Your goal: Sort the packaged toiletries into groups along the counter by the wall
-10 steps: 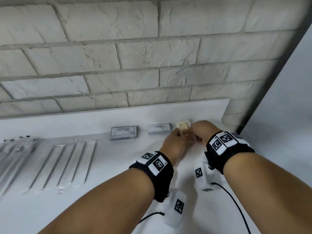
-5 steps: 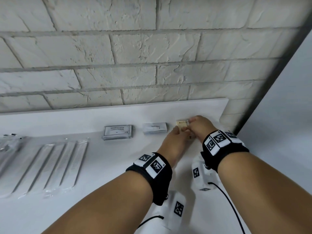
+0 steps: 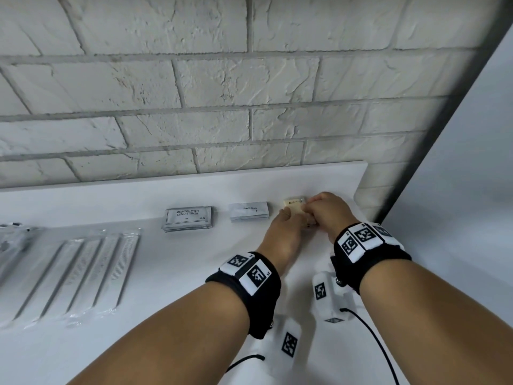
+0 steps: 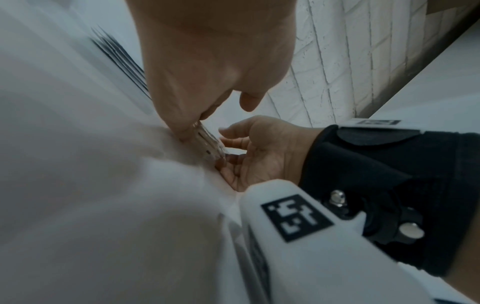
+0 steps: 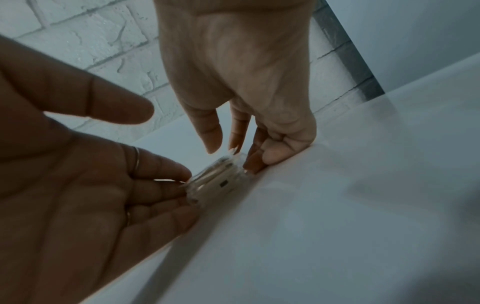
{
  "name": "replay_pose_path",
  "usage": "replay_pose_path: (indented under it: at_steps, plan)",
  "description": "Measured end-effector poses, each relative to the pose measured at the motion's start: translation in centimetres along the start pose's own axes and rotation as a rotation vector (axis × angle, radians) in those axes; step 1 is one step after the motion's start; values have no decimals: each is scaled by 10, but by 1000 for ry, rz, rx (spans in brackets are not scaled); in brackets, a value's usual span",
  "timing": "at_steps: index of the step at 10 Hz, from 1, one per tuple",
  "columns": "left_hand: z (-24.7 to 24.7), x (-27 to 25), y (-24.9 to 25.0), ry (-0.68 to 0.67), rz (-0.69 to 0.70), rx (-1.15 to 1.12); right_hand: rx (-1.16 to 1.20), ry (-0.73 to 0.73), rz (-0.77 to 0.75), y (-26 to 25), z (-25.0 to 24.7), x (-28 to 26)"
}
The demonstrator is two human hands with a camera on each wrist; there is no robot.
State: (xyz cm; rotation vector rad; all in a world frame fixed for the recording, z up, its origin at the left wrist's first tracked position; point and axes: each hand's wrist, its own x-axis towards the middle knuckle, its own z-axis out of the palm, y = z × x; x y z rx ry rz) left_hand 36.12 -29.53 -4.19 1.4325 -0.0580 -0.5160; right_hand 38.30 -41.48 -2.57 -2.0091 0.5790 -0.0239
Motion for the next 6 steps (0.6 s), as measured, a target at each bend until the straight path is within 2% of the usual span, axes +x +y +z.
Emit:
replay_pose_path:
  at_steps: [1,2,4,5,6]
  plan:
    - [-1,0,1,20,-37,20,-52,16,17,3,1,5]
    - [1,1,-1,28,-14,19,-50,-4,33,6,3,9]
    - [-4,4,-2,-5,-4,-62,119,-13,115,10,-7,10]
    - [-10,-1,0,54,-86,96,177,-29,159,8,-14,1]
    - [-18,-14,2,75,-64,144,166,-38,213,11,-21,-19]
